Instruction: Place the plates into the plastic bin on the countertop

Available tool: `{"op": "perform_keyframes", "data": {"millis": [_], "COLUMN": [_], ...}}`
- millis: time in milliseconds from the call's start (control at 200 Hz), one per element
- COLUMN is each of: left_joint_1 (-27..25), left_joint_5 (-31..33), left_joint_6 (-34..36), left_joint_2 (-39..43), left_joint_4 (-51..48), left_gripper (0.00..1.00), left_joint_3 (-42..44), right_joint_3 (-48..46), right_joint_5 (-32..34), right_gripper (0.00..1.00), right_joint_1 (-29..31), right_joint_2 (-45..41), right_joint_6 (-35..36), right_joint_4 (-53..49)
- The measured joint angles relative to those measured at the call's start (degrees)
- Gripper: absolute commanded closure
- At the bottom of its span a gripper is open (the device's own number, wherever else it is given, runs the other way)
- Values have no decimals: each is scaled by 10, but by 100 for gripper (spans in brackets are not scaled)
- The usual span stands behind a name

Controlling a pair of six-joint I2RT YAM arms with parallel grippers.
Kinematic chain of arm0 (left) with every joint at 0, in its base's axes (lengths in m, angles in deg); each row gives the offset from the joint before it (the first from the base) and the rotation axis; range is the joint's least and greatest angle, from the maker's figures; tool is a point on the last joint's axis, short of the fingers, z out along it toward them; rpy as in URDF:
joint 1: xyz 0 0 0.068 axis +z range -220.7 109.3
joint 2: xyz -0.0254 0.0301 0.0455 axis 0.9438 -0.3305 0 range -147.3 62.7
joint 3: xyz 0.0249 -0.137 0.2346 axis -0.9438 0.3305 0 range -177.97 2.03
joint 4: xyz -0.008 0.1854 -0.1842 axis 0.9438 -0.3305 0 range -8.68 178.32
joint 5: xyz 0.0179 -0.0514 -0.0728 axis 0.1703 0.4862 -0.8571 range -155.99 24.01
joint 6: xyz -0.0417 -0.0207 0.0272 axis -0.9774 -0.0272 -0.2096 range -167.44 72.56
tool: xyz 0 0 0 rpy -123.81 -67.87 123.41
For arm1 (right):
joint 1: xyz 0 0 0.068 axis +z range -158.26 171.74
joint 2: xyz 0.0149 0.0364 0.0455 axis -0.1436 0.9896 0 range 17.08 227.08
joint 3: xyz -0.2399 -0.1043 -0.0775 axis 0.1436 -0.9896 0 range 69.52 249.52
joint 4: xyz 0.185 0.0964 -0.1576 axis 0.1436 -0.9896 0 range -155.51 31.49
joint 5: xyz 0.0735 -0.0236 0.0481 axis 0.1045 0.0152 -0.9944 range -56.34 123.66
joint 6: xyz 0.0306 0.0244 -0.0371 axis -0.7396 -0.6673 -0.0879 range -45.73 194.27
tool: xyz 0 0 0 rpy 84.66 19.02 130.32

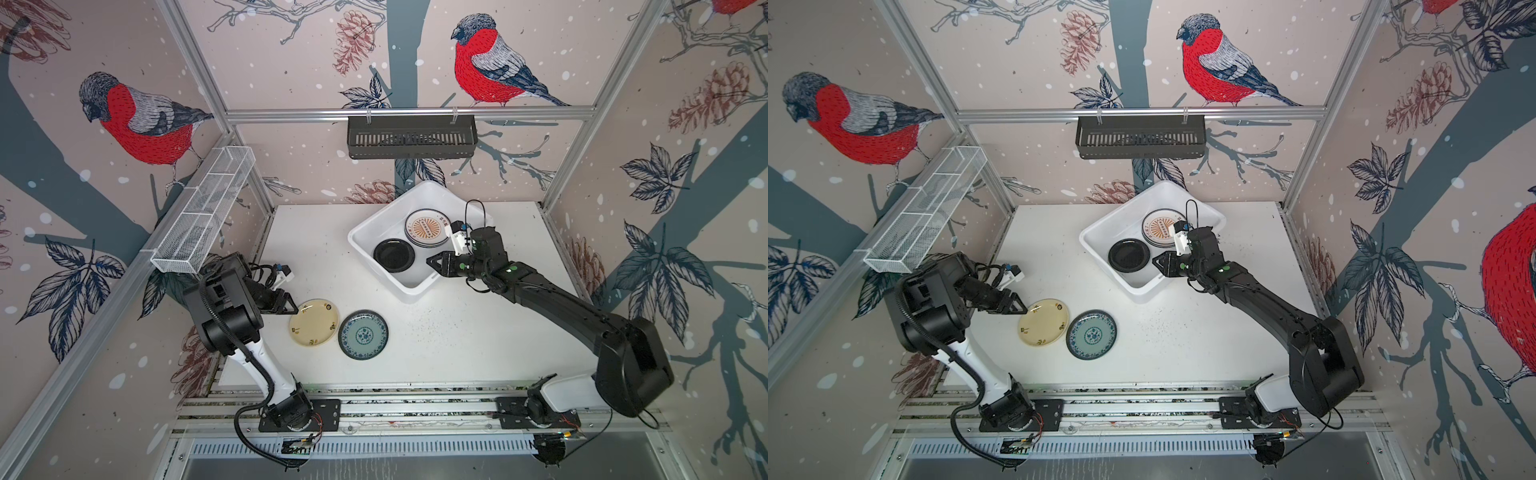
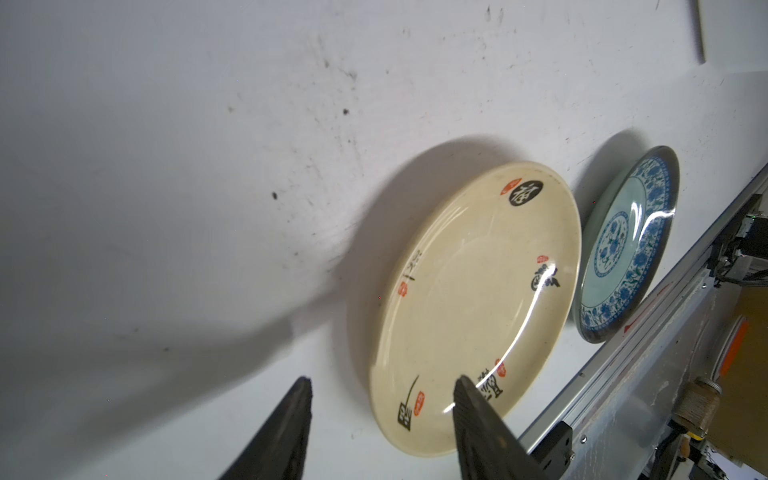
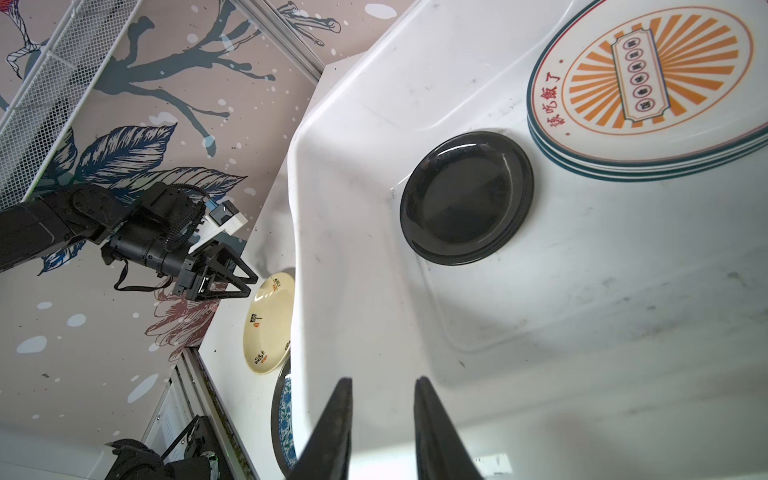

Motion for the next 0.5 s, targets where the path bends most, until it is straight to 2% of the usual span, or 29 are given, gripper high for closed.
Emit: {"op": "perform_keyframes", "data": {"millis": [500], "left_joint_1": [1], "left_joint_5": [-29], "left_joint_6": [0], "left_joint_2": [-28], "left_joint_4": [19], "left_gripper": [54], "left_joint_3": [8], "right_joint_3": [2], "right_joint_5": [-1], "right_gripper": [73], "right_joint_1": [5], "right_joint_2": [5], "right_joint_6": [0], "right_joint_4": [7]}}
